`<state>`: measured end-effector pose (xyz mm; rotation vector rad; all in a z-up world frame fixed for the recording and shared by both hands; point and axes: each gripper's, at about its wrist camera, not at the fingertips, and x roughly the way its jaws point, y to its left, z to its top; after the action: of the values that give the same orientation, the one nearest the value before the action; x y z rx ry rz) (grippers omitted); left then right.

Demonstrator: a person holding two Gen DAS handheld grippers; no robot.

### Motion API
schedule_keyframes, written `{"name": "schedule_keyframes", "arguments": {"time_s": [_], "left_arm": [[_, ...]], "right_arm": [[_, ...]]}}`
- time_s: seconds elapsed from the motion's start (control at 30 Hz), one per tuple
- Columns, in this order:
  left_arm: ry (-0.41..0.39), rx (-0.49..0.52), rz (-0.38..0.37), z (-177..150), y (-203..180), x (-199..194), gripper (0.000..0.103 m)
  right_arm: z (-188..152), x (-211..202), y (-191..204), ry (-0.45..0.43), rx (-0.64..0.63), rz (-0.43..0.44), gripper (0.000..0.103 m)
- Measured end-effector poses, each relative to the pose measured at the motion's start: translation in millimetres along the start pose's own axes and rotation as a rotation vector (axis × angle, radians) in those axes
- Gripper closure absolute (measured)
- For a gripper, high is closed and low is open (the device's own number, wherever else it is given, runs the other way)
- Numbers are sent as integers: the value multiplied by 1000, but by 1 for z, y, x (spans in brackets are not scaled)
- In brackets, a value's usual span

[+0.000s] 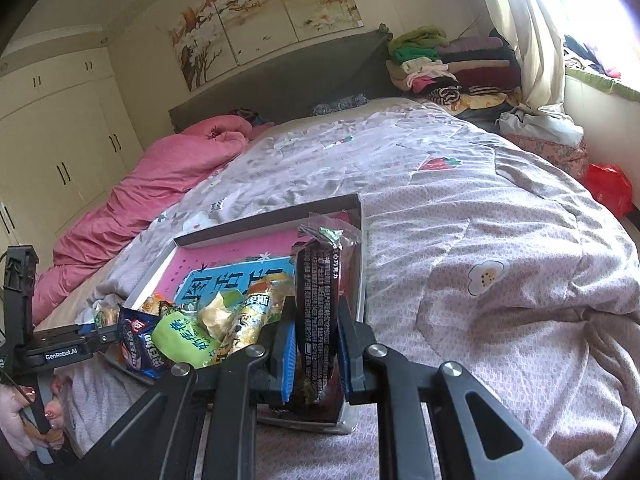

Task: Organize snacks
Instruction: 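Lower the Snickers bar into the tray and open the right tool while the left tool releases the pastry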

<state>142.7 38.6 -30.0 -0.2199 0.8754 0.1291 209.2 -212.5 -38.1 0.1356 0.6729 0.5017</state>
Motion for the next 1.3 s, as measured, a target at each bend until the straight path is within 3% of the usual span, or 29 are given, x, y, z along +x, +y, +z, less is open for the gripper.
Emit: {"name": "schedule_keyframes", "arguments": {"time_s": [0.4,0.63,0.77,0.9,1.23,1.3], "left_arm": [[9,-5,4,-1,0,3,59],[13,-20,5,-1,4,5,58],[15,-41,-1,0,8,5,58],[12,-47,7,1,10,3,54],[-15,-74,-9,3,18,-8,47],[-23,-69,0,4,18,-12,40]], "right_arm": [[-5,14,22,22,-125,-49,85],[-10,16,28,32,-138,-23,84],[-11,15,27,28,-130,-7,79],[-11,10,28,11,-129,5,67],[-11,-5,31,-27,-129,22,63],[-12,-10,33,-33,-130,24,60]]}}
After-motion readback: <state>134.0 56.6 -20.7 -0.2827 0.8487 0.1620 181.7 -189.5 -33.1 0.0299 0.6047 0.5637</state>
